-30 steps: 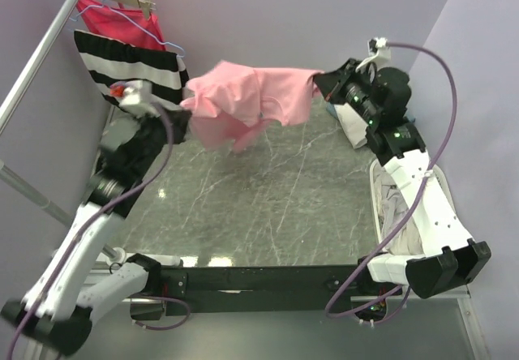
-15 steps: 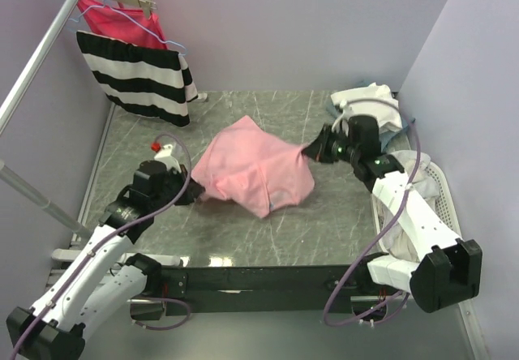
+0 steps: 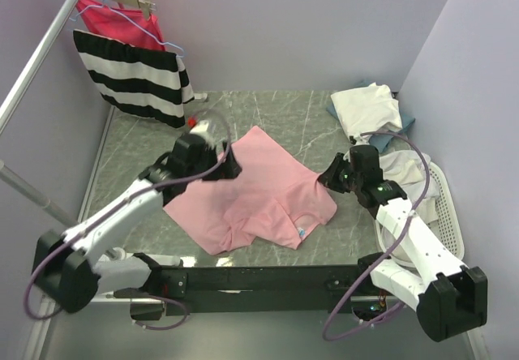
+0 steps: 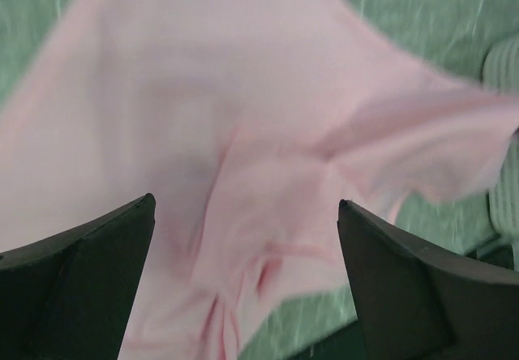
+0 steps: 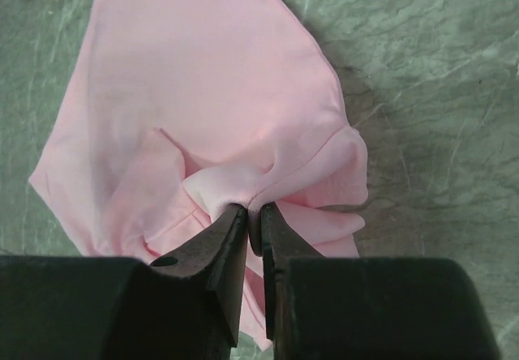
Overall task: Fold and stack the t-shirts
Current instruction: Flatten out the tshirt
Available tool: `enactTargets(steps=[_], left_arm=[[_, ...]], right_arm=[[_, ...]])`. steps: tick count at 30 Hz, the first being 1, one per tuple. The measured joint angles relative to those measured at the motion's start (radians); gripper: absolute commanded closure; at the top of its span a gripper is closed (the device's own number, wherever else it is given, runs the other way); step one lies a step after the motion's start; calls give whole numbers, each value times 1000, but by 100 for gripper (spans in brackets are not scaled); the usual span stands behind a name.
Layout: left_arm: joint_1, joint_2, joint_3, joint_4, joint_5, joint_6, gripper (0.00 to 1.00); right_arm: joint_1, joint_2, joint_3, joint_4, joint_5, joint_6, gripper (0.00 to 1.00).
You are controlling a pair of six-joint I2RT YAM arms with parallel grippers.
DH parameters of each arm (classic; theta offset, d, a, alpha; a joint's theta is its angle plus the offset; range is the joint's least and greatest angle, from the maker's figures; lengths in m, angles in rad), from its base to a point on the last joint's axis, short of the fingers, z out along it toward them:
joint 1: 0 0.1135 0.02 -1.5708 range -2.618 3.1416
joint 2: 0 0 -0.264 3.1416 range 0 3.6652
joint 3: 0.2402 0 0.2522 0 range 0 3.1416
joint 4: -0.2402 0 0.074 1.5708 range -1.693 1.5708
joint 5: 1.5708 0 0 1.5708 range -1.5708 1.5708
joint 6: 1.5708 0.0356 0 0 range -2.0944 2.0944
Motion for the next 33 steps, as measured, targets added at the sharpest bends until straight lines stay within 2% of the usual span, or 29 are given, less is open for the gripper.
enactTargets(steps=[8, 11, 15, 18, 25, 33], left_arm=[[15, 542, 452, 192, -44, 148, 1], [29, 782, 640, 208, -37, 211, 1], [63, 1025, 793, 191, -14, 276, 1], [93, 1109, 815, 161, 2, 309, 0], [141, 1175, 951, 162, 25, 369, 1], [145, 1253, 1022, 158, 83, 387, 1]], right_arm=[[-1, 116, -38, 39, -43, 0, 84], [0, 138, -51, 44, -69, -5, 84], [1, 153, -50, 56, -85, -15, 84], [1, 159, -50, 58, -94, -23, 84], [1, 187, -47, 85, -128, -26, 84], [1, 230, -39, 98, -144, -26, 85]])
